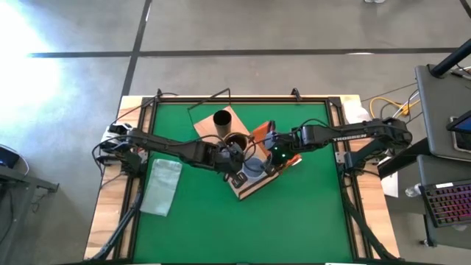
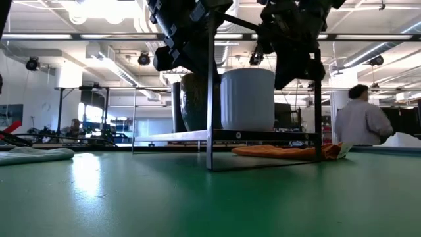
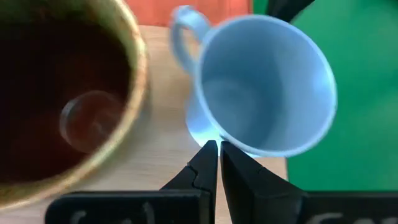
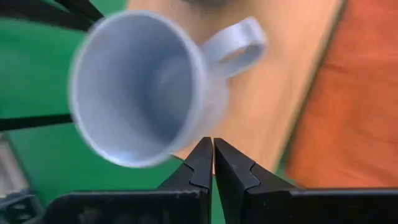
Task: Stack small to large cups/mugs on shelf
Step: Put the blue mug on the shelf
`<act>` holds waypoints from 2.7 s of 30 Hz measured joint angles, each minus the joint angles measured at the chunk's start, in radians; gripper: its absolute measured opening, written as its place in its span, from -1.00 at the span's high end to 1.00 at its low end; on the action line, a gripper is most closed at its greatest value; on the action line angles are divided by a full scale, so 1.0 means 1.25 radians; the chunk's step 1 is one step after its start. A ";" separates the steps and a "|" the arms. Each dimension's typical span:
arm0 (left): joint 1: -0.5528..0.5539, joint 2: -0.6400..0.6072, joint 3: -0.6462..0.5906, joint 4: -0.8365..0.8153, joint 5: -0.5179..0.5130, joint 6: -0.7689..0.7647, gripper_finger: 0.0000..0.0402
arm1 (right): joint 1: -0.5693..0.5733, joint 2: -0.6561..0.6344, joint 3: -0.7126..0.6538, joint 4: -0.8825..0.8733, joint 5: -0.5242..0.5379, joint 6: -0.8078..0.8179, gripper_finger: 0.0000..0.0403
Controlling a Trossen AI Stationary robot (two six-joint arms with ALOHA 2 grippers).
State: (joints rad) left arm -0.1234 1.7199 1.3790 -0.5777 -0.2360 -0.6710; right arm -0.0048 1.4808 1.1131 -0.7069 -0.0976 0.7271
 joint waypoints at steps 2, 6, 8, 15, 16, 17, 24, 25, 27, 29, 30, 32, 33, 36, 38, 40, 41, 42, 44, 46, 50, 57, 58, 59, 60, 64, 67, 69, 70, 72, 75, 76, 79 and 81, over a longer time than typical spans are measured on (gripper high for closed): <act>0.000 -0.001 0.002 0.000 -0.007 0.000 0.97 | 0.001 -0.003 0.013 -0.054 0.048 -0.009 0.96; -0.004 -0.004 0.002 -0.004 -0.005 -0.001 0.97 | 0.001 -0.018 0.032 -0.095 0.132 -0.008 0.96; -0.010 -0.005 0.002 -0.005 0.000 -0.003 0.97 | -0.002 -0.030 0.036 -0.074 0.138 -0.009 0.96; -0.039 -0.008 0.003 -0.005 0.027 -0.040 0.97 | -0.021 -0.031 0.036 0.001 0.135 -0.017 0.96; -0.042 -0.008 0.003 -0.004 0.027 -0.043 0.97 | -0.022 -0.025 0.036 0.002 0.135 -0.017 0.96; -0.044 -0.008 0.003 -0.005 0.027 -0.043 0.97 | -0.022 -0.020 0.036 0.005 0.135 -0.017 0.96; -0.042 -0.007 0.003 -0.005 0.009 -0.041 0.97 | -0.021 0.029 0.036 0.018 0.093 -0.023 0.96; -0.042 -0.007 0.003 -0.005 0.003 -0.041 0.97 | -0.021 0.034 0.036 0.021 0.090 -0.022 0.96; -0.042 -0.007 0.003 -0.005 -0.004 -0.039 0.97 | -0.021 0.044 0.036 0.029 0.072 -0.022 0.96; -0.042 -0.007 0.002 -0.003 -0.005 -0.032 0.97 | -0.021 0.046 0.036 0.035 0.052 -0.022 0.96; -0.042 -0.007 0.002 -0.002 -0.006 -0.023 0.97 | -0.021 0.046 0.036 0.030 0.044 -0.022 0.96; -0.041 -0.006 0.002 0.002 -0.011 -0.018 0.97 | -0.021 0.046 0.036 0.029 0.019 -0.022 0.96; -0.039 -0.006 0.002 0.002 -0.015 -0.017 0.97 | -0.021 0.043 0.036 0.023 0.006 -0.022 0.96; -0.033 -0.006 0.001 0.012 -0.025 -0.003 0.97 | -0.020 0.034 0.036 -0.003 -0.009 -0.022 0.96; -0.032 -0.006 0.001 0.026 -0.028 0.004 0.97 | -0.017 0.030 0.036 -0.024 -0.017 -0.022 0.96; -0.029 -0.006 0.001 0.030 -0.028 0.006 0.97 | -0.015 0.030 0.036 -0.043 -0.040 -0.022 0.96; -0.028 -0.006 0.001 0.032 -0.028 0.012 0.97 | -0.013 0.030 0.036 -0.049 -0.047 -0.022 0.96; -0.028 -0.006 0.001 0.035 -0.028 0.018 0.97 | -0.010 0.030 0.036 -0.054 -0.047 -0.022 0.96; -0.028 -0.006 0.001 0.034 -0.028 0.019 0.97 | -0.006 0.029 0.036 -0.056 -0.044 -0.022 0.96; -0.028 -0.006 0.001 0.029 -0.028 0.019 0.97 | -0.005 0.028 0.036 -0.054 -0.044 -0.022 0.96; -0.034 -0.008 0.001 0.010 -0.026 0.018 0.97 | -0.005 0.019 0.036 -0.062 -0.045 -0.029 0.96; -0.066 -0.034 0.002 -0.005 -0.019 -0.004 0.97 | -0.005 -0.029 0.036 -0.087 0.005 -0.045 0.96; -0.071 -0.043 0.002 -0.006 -0.020 -0.004 0.97 | -0.005 -0.036 0.036 -0.085 0.014 -0.043 0.96; -0.076 -0.051 0.002 -0.007 -0.022 -0.004 0.97 | -0.007 -0.042 0.036 -0.082 0.017 -0.041 0.96; -0.079 -0.058 0.002 -0.006 -0.025 -0.009 0.97 | -0.009 -0.044 0.036 -0.079 0.017 -0.041 0.96; -0.082 -0.075 0.002 -0.012 -0.048 -0.024 0.97 | -0.012 -0.038 0.036 -0.075 0.018 -0.040 0.96; -0.080 -0.074 0.002 -0.013 -0.053 -0.024 0.97 | -0.012 -0.025 0.036 -0.069 0.018 -0.040 0.96; -0.079 -0.069 0.002 -0.013 -0.055 -0.023 0.97 | -0.012 -0.016 0.036 -0.054 0.016 -0.040 0.96; -0.079 -0.067 0.001 -0.015 -0.055 -0.023 0.97 | -0.012 -0.010 0.036 -0.050 0.016 -0.041 0.96; -0.079 -0.064 0.001 -0.012 -0.055 -0.024 0.97 | -0.012 -0.001 0.036 -0.039 0.010 -0.041 0.96; -0.080 -0.063 0.000 -0.014 -0.055 -0.023 0.97 | -0.012 0.010 0.036 -0.028 -0.007 -0.043 0.96; -0.080 -0.063 0.000 -0.013 -0.055 -0.023 0.97 | -0.012 0.014 0.036 -0.024 -0.011 -0.043 0.96; -0.080 -0.063 0.000 -0.013 -0.055 -0.023 0.97 | -0.012 0.018 0.036 -0.019 -0.029 -0.044 0.96; -0.079 -0.063 0.000 -0.013 -0.055 -0.023 0.97 | -0.012 0.017 0.036 -0.010 -0.032 -0.043 0.96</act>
State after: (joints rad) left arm -0.2226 1.6413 1.3788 -0.5941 -0.3043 -0.6993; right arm -0.0197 1.5026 1.1576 -0.7193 -0.1380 0.6727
